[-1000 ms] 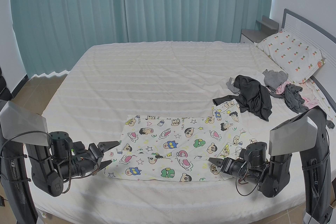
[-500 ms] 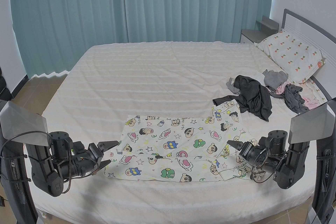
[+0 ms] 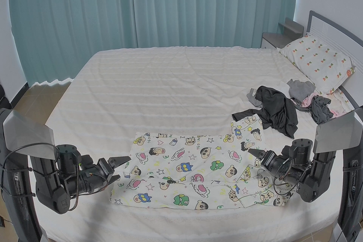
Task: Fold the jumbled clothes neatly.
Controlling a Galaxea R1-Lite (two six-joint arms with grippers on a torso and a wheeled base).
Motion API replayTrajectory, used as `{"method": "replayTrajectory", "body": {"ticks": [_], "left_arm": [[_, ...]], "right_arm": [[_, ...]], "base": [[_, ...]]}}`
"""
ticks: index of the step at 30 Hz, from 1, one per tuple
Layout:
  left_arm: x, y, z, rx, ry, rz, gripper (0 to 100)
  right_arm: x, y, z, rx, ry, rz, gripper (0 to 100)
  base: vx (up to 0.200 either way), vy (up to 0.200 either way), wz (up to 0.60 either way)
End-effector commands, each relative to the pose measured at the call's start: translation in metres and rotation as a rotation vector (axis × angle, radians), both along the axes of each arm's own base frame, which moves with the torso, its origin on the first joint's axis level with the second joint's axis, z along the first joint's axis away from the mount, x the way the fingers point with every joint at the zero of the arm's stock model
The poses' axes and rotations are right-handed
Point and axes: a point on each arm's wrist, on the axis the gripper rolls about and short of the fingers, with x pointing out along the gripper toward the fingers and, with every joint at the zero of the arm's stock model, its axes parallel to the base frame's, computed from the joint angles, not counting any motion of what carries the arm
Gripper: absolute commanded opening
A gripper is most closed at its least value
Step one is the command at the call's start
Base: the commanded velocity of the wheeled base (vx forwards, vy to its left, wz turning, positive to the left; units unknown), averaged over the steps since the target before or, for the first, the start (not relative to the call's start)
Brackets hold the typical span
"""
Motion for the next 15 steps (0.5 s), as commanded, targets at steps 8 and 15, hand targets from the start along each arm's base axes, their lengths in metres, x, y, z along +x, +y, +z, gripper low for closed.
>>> {"method": "replayTrajectory", "body": {"ticks": [8, 15], "left_arm": [[0.002, 0.000, 0.000, 0.005, -0.019, -0.001, 100], [0.017, -0.002, 0.002, 0.040, -0.088, 0.029, 100]], "right_arm": [[0.001, 0.001, 0.001, -0.002, -0.013, 0.004, 100], [0.001, 0.002, 0.001, -0.017, -0.021, 0.013, 100]], "base": [[0.050, 0.000, 0.00], [0.000, 0.000, 0.00]]}}
